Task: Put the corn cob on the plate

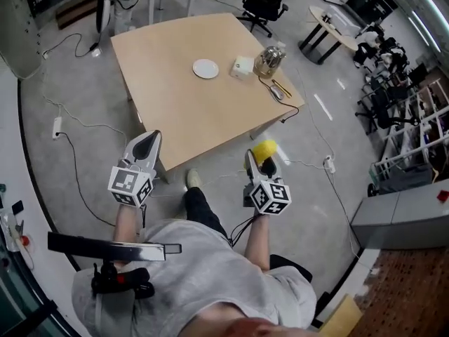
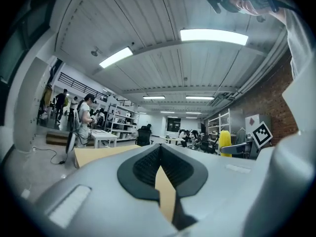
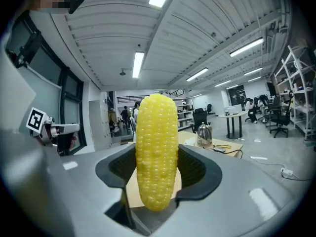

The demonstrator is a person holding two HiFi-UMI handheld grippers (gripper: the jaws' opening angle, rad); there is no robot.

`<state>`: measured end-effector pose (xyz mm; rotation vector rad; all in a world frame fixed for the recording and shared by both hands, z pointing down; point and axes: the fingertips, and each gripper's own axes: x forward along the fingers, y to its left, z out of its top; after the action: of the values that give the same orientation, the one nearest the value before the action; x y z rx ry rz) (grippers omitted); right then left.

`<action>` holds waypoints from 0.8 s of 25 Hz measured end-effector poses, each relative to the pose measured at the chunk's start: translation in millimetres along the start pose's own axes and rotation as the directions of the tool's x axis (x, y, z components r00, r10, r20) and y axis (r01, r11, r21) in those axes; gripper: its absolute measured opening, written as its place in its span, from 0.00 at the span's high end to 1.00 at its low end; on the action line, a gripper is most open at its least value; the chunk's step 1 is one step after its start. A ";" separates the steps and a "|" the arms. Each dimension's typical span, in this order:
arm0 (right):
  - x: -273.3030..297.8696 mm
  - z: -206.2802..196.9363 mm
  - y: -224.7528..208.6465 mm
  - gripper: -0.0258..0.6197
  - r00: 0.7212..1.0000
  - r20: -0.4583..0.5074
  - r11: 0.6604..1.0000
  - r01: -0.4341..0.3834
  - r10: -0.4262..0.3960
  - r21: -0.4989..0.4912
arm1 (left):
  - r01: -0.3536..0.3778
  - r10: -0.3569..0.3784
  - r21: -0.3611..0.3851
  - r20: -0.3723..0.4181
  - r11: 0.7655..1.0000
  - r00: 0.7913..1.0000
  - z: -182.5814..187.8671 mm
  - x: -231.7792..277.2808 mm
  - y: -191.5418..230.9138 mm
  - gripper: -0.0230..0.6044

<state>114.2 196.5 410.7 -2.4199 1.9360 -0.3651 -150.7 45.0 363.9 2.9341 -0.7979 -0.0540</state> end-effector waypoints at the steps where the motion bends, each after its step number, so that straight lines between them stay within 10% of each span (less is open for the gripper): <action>1: 10.9 1.0 1.7 0.57 1.000 -0.002 1.000 -0.016 0.016 0.000 | -0.021 0.021 0.002 -0.001 1.000 1.000 0.5 -0.4 7.2 0.93; 20: 205.9 4.6 -36.9 0.57 0.980 -0.097 0.984 -0.174 0.176 0.025 | -0.180 0.180 0.008 -0.082 0.984 0.980 -11.3 113.1 83.2 0.93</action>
<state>192.3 5.8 446.8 -2.2384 2.1566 -0.5000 -94.3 -82.7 383.1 2.8293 -1.0460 0.0806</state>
